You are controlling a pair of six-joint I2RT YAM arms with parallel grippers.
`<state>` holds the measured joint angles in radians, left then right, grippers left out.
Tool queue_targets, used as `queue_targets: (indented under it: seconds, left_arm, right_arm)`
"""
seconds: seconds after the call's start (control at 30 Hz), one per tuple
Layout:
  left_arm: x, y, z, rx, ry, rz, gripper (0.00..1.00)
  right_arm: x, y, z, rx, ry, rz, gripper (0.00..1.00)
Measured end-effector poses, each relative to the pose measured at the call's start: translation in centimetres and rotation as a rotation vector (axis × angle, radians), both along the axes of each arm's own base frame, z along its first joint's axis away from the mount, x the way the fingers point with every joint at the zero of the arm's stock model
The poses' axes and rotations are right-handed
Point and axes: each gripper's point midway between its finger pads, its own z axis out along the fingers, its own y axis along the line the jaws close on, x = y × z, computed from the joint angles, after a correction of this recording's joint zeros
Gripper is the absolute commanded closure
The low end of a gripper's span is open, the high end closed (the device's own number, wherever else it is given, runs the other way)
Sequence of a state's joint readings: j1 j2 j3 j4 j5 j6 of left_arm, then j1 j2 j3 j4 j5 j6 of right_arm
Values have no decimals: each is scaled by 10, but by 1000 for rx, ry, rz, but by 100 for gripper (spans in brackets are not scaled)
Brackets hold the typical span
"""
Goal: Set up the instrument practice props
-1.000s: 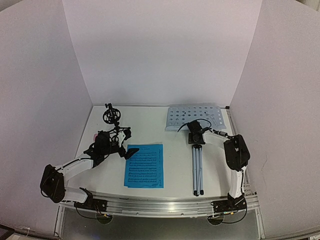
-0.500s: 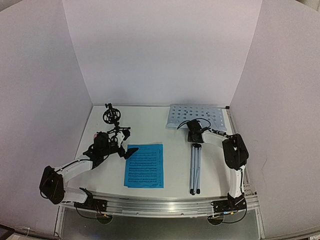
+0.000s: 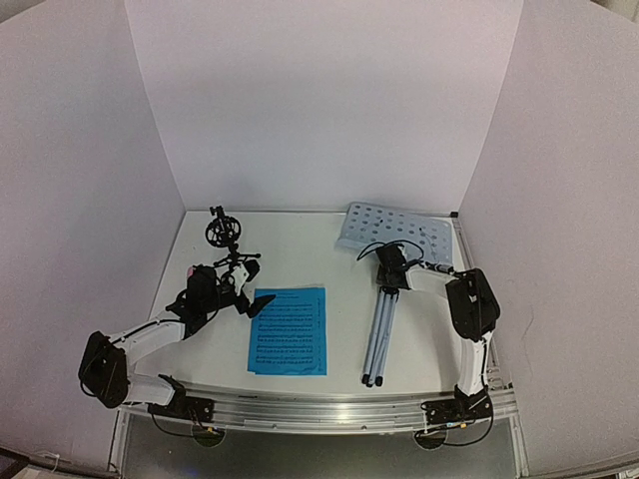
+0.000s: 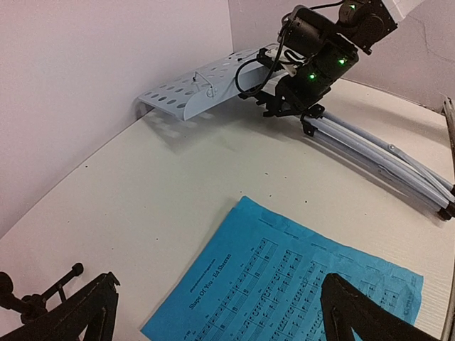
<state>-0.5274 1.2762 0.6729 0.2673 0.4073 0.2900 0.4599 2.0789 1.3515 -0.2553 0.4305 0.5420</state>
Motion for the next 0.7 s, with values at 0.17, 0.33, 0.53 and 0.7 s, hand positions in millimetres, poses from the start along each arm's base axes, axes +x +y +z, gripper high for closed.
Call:
queue_targets:
  seconds: [0.17, 0.33, 0.53, 0.7]
  left_arm:
    - [1, 0, 1, 2, -10, 3, 1]
    - [2, 1, 1, 10, -22, 6, 0]
    - [3, 1, 2, 10, -29, 8, 0]
    - [4, 0, -2, 12, -15, 6, 0]
  right_arm:
    - [0, -1, 1, 7, -7, -21, 100]
    - [0, 0, 3, 11, -10, -26, 100]
    - [-11, -8, 11, 22, 6, -69, 100]
    - [-31, -22, 26, 20, -18, -93, 100]
